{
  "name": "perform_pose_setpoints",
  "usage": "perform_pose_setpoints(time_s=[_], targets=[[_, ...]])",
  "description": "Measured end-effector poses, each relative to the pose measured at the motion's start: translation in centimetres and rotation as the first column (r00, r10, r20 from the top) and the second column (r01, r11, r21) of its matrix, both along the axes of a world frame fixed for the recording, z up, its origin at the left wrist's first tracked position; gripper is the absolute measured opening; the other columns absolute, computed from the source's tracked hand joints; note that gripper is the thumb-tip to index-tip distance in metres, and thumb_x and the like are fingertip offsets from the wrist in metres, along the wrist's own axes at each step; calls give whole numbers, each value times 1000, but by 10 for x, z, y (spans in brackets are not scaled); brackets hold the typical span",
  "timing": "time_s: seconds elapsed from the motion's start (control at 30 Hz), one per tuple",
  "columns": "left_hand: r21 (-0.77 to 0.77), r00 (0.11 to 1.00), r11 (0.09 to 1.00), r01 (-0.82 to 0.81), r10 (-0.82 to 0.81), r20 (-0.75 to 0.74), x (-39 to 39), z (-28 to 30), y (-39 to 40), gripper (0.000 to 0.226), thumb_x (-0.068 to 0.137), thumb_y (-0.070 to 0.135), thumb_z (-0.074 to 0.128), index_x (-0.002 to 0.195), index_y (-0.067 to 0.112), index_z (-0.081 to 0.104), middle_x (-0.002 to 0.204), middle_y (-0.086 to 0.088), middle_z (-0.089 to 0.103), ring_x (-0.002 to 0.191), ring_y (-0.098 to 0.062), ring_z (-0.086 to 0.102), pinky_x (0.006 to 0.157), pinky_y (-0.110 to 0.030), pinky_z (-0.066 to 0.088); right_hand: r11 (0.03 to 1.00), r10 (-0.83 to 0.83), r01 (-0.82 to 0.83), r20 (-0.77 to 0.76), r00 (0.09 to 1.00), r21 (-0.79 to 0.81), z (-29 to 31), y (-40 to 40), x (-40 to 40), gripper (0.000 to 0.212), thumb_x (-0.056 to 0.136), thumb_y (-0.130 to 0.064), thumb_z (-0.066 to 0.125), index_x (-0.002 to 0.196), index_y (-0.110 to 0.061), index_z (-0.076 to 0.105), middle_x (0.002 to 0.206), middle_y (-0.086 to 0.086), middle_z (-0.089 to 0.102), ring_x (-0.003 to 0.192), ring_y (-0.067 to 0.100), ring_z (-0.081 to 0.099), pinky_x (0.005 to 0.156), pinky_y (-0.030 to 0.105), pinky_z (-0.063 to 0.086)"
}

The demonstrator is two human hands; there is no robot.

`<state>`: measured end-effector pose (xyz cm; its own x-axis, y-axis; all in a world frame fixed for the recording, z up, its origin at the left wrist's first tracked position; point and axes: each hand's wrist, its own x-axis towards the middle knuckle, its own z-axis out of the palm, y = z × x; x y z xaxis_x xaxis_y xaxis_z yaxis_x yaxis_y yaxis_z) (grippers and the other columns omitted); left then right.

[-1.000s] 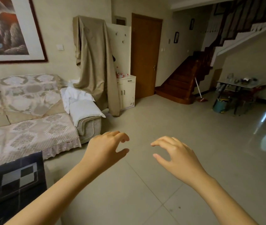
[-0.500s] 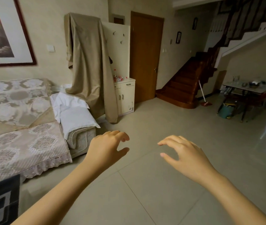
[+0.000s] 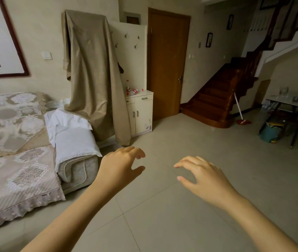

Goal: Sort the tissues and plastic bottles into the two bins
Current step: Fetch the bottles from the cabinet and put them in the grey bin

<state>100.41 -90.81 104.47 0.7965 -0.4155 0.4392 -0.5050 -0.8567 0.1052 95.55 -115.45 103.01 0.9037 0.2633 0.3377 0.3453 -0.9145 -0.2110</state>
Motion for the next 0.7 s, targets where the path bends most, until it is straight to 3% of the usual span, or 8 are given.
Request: perform_pose_setpoints(time_s=[0.17,0.27,0.43,0.7], targets=[[-3,998,998,-64,64,4,72,5,-35,34,77,41,74,109,30,65,103,12,67,88,-12,65,62,-19,39,998,64,-64,11,998,-7,10,-38,92,26,88,-39,58,114,-39,58,113,-22,54,107,0,49,78,20,34],[-6,995,995,-102,102,-4,116,2,-41,32,74,38,77,103,28,67,99,10,69,82,-14,67,59,-20,39,995,103,-103,23,994,0,7,-45,147,26,87,-39,58,113,-38,58,112,-22,55,107,1,49,78,20,33],[10,987,988,-157,157,-23,200,-3,-42,32,81,42,70,110,30,64,108,12,67,93,-13,65,67,-28,49,987,156,-158,45,987,31,-1,-46,244,25,85,-38,59,110,-35,60,110,-19,57,104,6,52,78,23,38],[27,988,988,-150,151,-37,371,-6,-52,29,81,46,66,108,35,61,107,17,64,98,-10,61,71,-28,51,986,154,-156,53,987,49,1,-59,398,25,87,-37,59,113,-34,60,112,-18,56,106,5,52,81,24,40]])
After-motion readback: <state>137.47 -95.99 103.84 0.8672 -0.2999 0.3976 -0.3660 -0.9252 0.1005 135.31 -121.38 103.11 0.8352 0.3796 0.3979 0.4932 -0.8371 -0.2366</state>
